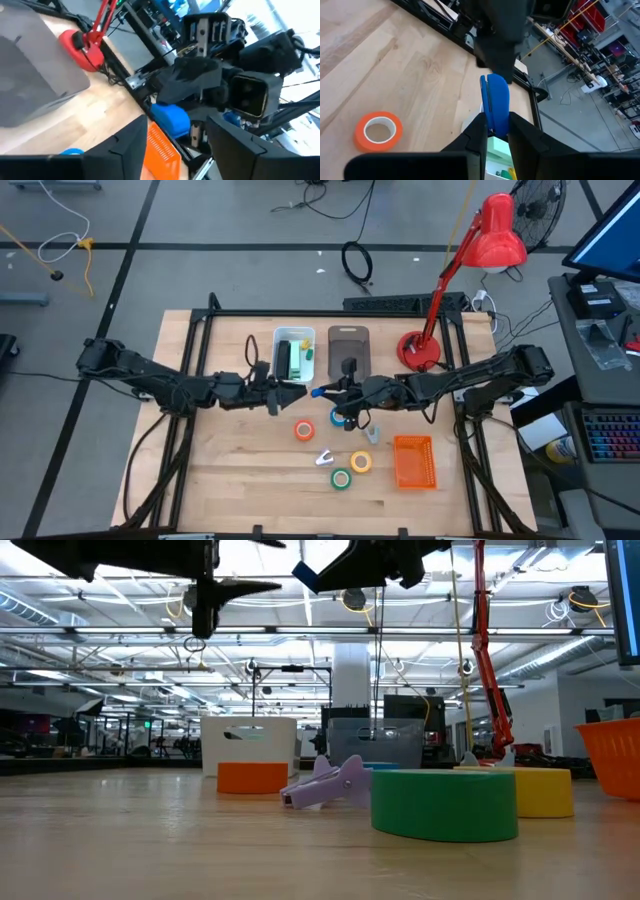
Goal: Pick and place Stapler, Stapler remover, tape
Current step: Put the blue stapler into the white bin
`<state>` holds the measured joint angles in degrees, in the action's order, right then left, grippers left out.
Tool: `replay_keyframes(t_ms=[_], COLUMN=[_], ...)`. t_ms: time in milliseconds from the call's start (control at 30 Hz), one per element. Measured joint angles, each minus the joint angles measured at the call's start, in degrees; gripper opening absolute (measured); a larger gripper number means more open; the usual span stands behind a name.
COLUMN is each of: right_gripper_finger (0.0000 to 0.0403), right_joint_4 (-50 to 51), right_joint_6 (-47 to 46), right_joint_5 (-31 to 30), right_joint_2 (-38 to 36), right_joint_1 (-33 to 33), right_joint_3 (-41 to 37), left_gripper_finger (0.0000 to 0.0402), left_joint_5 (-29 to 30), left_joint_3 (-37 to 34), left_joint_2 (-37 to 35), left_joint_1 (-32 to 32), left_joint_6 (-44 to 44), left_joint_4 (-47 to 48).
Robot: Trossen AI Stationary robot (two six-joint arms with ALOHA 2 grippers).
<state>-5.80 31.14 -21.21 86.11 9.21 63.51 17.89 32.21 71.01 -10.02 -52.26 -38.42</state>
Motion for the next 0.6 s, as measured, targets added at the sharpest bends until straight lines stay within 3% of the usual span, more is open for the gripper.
replay_keyframes(t_ms=[267, 400, 600], right_gripper_finger=[0.0050, 0.0050, 0.0050], right_joint_4=[1.21, 3.15, 5.36], right_joint_6=[0.02, 0.00, -0.48], right_joint_5=[-4.09, -4.39, -5.58], right_joint_2=[0.00, 0.00, 0.00], right_joint_1=[-0.22, -0.26, -0.24], right_joint_3=[0.07, 0.07, 0.07], left_gripper_finger=[0.0209, 0.0197, 0.0180], left_joint_5=[1.06, 1.94, 1.48], left_joint_3=[0.56, 3.59, 8.87], left_joint_2=[3.53, 5.29, 7.75], left_joint_1=[0.04, 0.47, 1.85], left_joint_6=[-2.42, 1.18, 4.82], left_joint_4=[-2.31, -1.94, 5.58])
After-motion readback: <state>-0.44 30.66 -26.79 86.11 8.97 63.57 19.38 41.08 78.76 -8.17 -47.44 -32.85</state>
